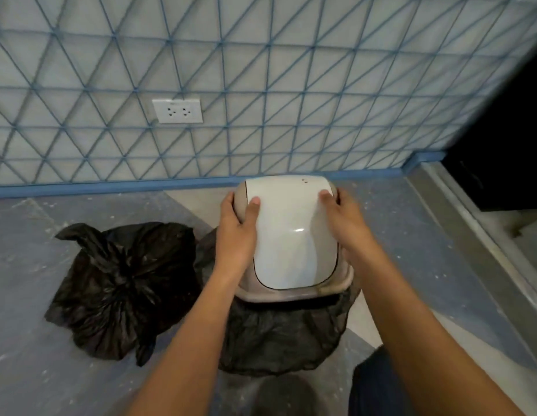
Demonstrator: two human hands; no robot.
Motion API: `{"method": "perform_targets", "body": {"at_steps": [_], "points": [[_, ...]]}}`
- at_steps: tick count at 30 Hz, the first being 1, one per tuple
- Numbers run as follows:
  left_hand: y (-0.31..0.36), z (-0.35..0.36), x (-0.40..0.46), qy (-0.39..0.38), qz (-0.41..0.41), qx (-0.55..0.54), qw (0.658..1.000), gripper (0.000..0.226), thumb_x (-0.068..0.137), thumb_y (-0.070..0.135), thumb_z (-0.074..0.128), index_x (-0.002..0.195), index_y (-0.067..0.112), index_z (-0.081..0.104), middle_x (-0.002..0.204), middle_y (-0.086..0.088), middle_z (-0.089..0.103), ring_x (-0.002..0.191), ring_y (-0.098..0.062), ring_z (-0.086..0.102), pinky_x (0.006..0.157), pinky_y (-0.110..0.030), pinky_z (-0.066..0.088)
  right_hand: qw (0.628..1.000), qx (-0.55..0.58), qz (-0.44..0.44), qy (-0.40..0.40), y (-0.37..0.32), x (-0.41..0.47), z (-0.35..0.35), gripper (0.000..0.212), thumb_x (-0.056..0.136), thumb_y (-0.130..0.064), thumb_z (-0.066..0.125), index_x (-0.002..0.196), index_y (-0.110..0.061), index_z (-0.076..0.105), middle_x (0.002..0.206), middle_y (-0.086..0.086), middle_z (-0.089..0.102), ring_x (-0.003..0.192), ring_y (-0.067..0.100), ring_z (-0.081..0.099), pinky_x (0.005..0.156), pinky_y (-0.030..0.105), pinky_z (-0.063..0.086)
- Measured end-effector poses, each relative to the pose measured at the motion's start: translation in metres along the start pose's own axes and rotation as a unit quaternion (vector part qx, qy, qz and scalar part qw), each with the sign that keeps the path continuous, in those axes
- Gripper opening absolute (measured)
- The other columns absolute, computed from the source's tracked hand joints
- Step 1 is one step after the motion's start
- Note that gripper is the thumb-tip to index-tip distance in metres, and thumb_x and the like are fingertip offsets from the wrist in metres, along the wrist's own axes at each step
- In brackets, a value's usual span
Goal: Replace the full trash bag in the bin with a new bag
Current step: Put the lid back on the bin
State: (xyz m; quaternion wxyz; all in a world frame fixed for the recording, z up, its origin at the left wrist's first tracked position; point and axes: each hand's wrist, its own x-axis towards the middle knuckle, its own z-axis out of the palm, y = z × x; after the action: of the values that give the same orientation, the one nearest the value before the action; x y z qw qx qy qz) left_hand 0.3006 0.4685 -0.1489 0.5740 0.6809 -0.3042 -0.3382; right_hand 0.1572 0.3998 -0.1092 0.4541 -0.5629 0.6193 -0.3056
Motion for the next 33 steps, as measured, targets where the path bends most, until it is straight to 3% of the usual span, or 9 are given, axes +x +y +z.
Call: {"method": "perform_targets", "body": {"at_steps": [5,10,14,18,22,26,29,33], "points": [[-0.028,0.009,-0.001,-0.005,-0.034,0.054,0.998,0.061,0.091,0.048,0.047,0.144,0.024,0.03,0.142,-0.001,0.046,0.113,-0.007,0.041,0.092,-0.022,0.03,0.998,-0.046,0.04,-0.019,0.027,0.001,0.002,0.047,0.098,-0.035,0.04,0.138,-0.01,0.039,0.136,0.015,0.05,0.122,0.032,0.049,0.103,0.049,0.04],[-0.036,0.007,-0.001,-0.002,-0.038,0.067,0.997,0.061,0.09,0.05,0.046,0.145,0.029,0.027,0.145,0.0,0.042,0.114,-0.004,0.038,0.092,-0.023,0.03,0.998,-0.038,0.04,-0.014,0.039,0.0,0.008,0.045,0.099,-0.035,0.039,0.138,-0.014,0.039,0.134,0.012,0.051,0.12,0.029,0.049,0.102,0.044,0.041],[-0.041,0.005,-0.002,-0.005,-0.041,0.067,0.997,0.06,0.091,0.049,0.045,0.145,0.03,0.027,0.145,-0.001,0.043,0.128,-0.019,0.044,0.102,-0.031,0.036,0.999,-0.037,0.022,-0.012,0.044,-0.003,0.012,0.047,0.099,-0.036,0.039,0.142,-0.017,0.034,0.14,0.009,0.046,0.126,0.028,0.044,0.103,0.039,0.036],[-0.043,0.003,-0.004,-0.012,-0.039,0.069,0.997,0.059,0.091,0.049,0.044,0.145,0.032,0.026,0.144,-0.001,0.043,0.128,-0.02,0.044,0.107,-0.04,0.037,0.998,-0.055,0.032,-0.011,0.048,-0.004,0.015,0.056,0.099,-0.042,0.034,0.149,-0.02,0.019,0.151,0.008,0.033,0.135,0.03,0.036,0.111,0.045,0.029],[-0.046,0.001,-0.004,-0.02,-0.032,0.05,0.998,0.058,0.092,0.048,0.044,0.145,0.033,0.026,0.141,0.003,0.044,0.119,-0.011,0.045,0.098,-0.029,0.038,0.997,-0.064,0.039,-0.002,0.051,-0.005,0.016,0.057,0.099,-0.044,0.031,0.149,-0.022,0.017,0.153,0.006,0.03,0.137,0.03,0.033,0.112,0.053,0.025],[-0.049,0.003,-0.007,-0.018,-0.031,0.026,0.999,0.056,0.092,0.047,0.045,0.143,0.034,0.029,0.137,0.007,0.046,0.119,-0.01,0.048,0.092,-0.023,0.041,0.997,-0.063,0.034,0.018,0.055,-0.009,0.019,0.058,0.099,-0.043,0.03,0.15,-0.02,0.016,0.155,0.006,0.025,0.139,0.028,0.028,0.114,0.048,0.022],[-0.049,0.005,-0.009,-0.012,-0.031,0.017,0.999,0.056,0.092,0.047,0.046,0.143,0.034,0.029,0.132,0.009,0.048,0.115,-0.008,0.05,0.081,-0.011,0.04,0.997,-0.06,0.028,0.029,0.059,-0.009,0.018,0.057,0.1,-0.042,0.03,0.15,-0.019,0.017,0.155,0.006,0.025,0.14,0.027,0.027,0.114,0.045,0.021],[-0.049,0.005,-0.009,-0.017,-0.031,0.012,0.999,0.058,0.091,0.046,0.047,0.144,0.032,0.028,0.133,0.008,0.047,0.117,-0.009,0.05,0.086,-0.016,0.041,0.998,-0.054,0.024,0.01,0.061,-0.009,0.016,0.057,0.099,-0.044,0.031,0.149,-0.019,0.019,0.154,0.006,0.025,0.14,0.028,0.027,0.115,0.048,0.021]]}}
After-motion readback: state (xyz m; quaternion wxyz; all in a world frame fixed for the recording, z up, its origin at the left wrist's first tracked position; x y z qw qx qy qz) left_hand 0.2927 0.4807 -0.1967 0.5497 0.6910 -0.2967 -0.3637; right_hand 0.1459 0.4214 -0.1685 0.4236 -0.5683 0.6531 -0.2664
